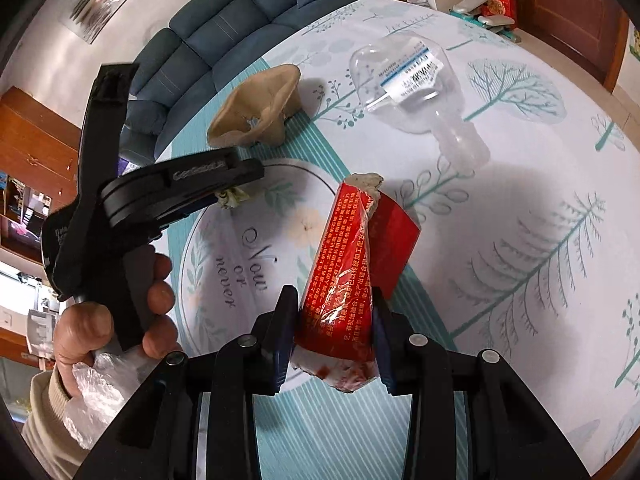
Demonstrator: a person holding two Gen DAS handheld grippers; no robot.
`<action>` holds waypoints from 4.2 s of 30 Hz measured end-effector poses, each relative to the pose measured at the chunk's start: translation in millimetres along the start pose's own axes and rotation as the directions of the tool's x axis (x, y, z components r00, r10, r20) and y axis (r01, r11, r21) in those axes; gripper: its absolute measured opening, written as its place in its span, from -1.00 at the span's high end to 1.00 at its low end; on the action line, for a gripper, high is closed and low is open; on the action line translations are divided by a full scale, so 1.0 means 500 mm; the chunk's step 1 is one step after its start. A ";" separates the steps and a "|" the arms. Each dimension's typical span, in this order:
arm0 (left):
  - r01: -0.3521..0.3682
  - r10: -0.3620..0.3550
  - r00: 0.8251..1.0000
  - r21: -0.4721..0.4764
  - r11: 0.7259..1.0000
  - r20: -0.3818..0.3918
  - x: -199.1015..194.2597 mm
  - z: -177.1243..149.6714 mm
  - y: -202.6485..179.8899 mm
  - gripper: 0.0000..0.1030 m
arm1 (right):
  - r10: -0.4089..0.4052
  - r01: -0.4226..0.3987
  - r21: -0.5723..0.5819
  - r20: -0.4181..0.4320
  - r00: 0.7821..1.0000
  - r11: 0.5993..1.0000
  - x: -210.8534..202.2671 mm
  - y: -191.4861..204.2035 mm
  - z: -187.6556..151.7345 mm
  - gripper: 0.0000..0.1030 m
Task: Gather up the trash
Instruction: 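Grasp the red packet with the right gripper while the left gripper grasps the red-white snack bag, then carry the red packet and snack bag over the black bin, then open both grippers to drop the packet and snack bag into the bin, then move both tools back over the table toward the pulp tray and bottle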
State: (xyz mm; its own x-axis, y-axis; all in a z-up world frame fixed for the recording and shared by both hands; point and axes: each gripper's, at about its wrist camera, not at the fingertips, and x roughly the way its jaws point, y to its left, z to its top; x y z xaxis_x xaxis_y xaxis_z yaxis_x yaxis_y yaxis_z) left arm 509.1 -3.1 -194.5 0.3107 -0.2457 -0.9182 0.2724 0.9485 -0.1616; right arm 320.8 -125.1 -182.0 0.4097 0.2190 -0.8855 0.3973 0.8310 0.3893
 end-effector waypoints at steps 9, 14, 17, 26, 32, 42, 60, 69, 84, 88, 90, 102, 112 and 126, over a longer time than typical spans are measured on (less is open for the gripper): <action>0.073 -0.071 0.997 0.091 0.993 -0.022 -0.114 -0.110 0.016 0.07 | 0.074 -0.074 -0.018 0.012 0.997 0.997 -0.079 -0.009 -0.101 0.34; 0.109 -0.102 0.994 0.180 0.978 -0.047 -0.217 -0.217 -0.013 0.07 | 0.110 -0.110 -0.006 0.027 0.994 0.994 -0.141 -0.025 -0.174 0.34; 0.141 -0.131 0.989 0.213 0.967 -0.064 -0.274 -0.287 -0.028 0.07 | 0.121 -0.121 -0.009 0.038 0.992 0.993 -0.182 -0.036 -0.221 0.34; 0.226 -0.199 0.973 0.315 0.922 -0.116 -0.388 -0.472 -0.099 0.07 | 0.157 -0.159 0.047 0.047 0.987 0.986 -0.287 -0.098 -0.358 0.37; 0.269 -0.223 0.962 0.413 0.870 -0.158 -0.420 -0.580 -0.184 0.07 | 0.170 -0.179 0.113 0.086 0.982 0.977 -0.370 -0.173 -0.458 0.37; 0.313 -0.198 0.944 0.533 0.786 -0.262 -0.373 -0.737 -0.351 0.07 | 0.097 -0.126 0.286 0.112 0.989 0.950 -0.429 -0.374 -0.614 0.37; 0.343 -0.095 0.912 0.613 0.711 -0.400 -0.160 -0.928 -0.511 0.07 | 0.037 -0.007 0.460 -0.056 0.998 0.888 -0.230 -0.652 -0.723 0.37; 0.323 -0.015 0.895 0.623 0.713 -0.446 0.018 -0.964 -0.535 0.06 | 0.014 0.071 0.514 -0.160 0.987 0.855 -0.088 -0.735 -0.714 0.37; 0.224 0.088 0.914 0.673 0.705 -0.397 0.147 -0.962 -0.568 -0.46 | 0.032 0.066 0.564 -0.161 0.986 0.823 -0.018 -0.793 -0.711 0.31; 0.198 0.102 0.919 0.671 0.715 -0.380 0.154 -0.958 -0.567 -0.48 | 0.042 0.069 0.578 -0.177 0.983 0.813 -0.010 -0.796 -0.711 0.25; 0.187 0.102 0.922 0.663 0.725 -0.372 0.156 -0.954 -0.565 -0.48 | 0.038 0.075 0.583 -0.179 0.983 0.809 -0.009 -0.800 -0.711 0.21; 0.167 0.090 0.926 0.609 0.775 -0.368 0.147 -0.943 -0.539 -0.48 | 0.005 0.087 0.576 -0.156 0.988 0.813 -0.033 -0.800 -0.708 0.09; 0.163 0.068 0.934 0.588 0.792 -0.350 0.093 -0.939 -0.524 -0.48 | -0.051 0.122 0.509 -0.151 0.987 0.852 -0.066 -0.762 -0.713 0.09; 0.167 0.040 0.940 0.557 0.813 -0.339 -0.015 -0.933 -0.492 -0.48 | -0.131 0.172 0.432 -0.123 0.984 0.885 -0.142 -0.699 -0.736 0.09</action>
State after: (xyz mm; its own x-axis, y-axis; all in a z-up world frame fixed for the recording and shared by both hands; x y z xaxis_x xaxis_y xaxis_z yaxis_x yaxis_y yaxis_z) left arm 15.0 -141.3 -316.6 -0.0060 -0.1255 -0.9921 0.7809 0.6191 -0.0830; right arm -149.4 -243.1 -348.5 0.2495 0.1694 -0.9534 0.7772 0.5523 0.3015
